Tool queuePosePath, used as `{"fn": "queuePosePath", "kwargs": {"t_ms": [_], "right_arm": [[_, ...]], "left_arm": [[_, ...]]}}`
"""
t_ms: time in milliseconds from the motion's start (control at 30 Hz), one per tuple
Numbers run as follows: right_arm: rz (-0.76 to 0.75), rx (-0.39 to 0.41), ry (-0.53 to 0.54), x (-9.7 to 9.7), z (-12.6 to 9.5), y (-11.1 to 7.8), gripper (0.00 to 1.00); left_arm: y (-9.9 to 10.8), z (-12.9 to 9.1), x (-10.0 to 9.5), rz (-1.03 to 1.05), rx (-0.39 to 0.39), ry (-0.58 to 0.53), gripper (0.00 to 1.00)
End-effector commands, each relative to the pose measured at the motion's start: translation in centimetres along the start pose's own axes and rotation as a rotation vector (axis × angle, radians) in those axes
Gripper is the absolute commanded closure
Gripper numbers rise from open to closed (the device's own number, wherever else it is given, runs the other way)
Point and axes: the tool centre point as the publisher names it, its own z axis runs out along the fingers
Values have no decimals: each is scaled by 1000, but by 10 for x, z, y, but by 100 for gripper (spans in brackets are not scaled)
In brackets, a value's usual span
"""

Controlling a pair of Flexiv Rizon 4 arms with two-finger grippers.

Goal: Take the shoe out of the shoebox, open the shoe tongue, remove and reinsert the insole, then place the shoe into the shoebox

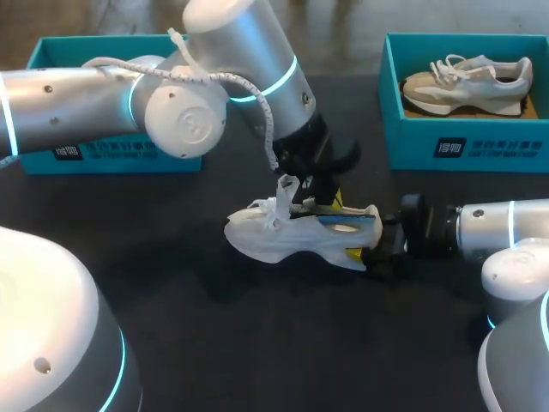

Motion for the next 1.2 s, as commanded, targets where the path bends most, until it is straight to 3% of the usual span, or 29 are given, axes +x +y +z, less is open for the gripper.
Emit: {"fn": "queuePosePath", "kwargs": {"t_ms": [33, 467, 1000, 1200], "right_arm": [[1, 5, -1, 1, 0, 1, 100], [1, 5, -1, 1, 0, 1, 100], [1, 5, -1, 1, 0, 1, 100], [1, 5, -1, 1, 0, 1, 100]], "left_arm": [[0, -28, 11, 5, 28, -20, 100], [-23, -101, 12, -27, 131, -19, 100], [-39, -149, 27, -39, 217, -25, 100], [-41, -154, 33, 2, 193, -31, 100]]}}
